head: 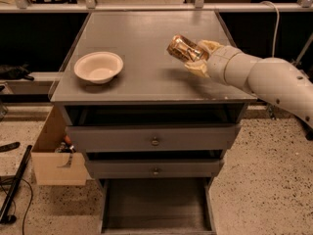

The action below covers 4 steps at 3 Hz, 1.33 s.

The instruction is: Pick orange can from bottom drawer and place on counter

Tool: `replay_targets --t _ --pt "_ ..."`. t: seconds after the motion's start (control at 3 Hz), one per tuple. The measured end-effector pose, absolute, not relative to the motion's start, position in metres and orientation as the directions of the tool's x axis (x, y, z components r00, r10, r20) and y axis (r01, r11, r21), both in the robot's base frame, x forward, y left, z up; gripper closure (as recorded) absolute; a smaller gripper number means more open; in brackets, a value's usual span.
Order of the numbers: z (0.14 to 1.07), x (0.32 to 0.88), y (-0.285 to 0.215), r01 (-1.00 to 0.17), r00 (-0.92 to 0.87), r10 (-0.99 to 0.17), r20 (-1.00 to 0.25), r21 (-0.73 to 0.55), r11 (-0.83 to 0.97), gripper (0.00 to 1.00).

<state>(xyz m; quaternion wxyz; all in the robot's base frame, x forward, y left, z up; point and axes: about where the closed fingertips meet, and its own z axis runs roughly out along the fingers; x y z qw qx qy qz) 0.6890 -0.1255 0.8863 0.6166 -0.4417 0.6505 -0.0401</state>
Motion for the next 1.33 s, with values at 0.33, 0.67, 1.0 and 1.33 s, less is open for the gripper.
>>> replay_targets --t 0.33,0.67,1.0,1.33 --pt "0.8863 0.689 -0.1255 -0.525 0.151 -0.624 -0.767 -0.597 0.607 0.5" --pt "0.8863 0.689 -0.1255 -0.525 0.151 -0.624 -0.767 -0.597 0.607 0.27" --pt "0.8863 0.689 -0.1253 -0.525 0.151 -0.624 -0.767 -0.597 0.607 0.0" --pt "0.8863 0.689 -0.1253 -0.525 0.151 -0.624 -0.767 -0.597 0.607 0.0"
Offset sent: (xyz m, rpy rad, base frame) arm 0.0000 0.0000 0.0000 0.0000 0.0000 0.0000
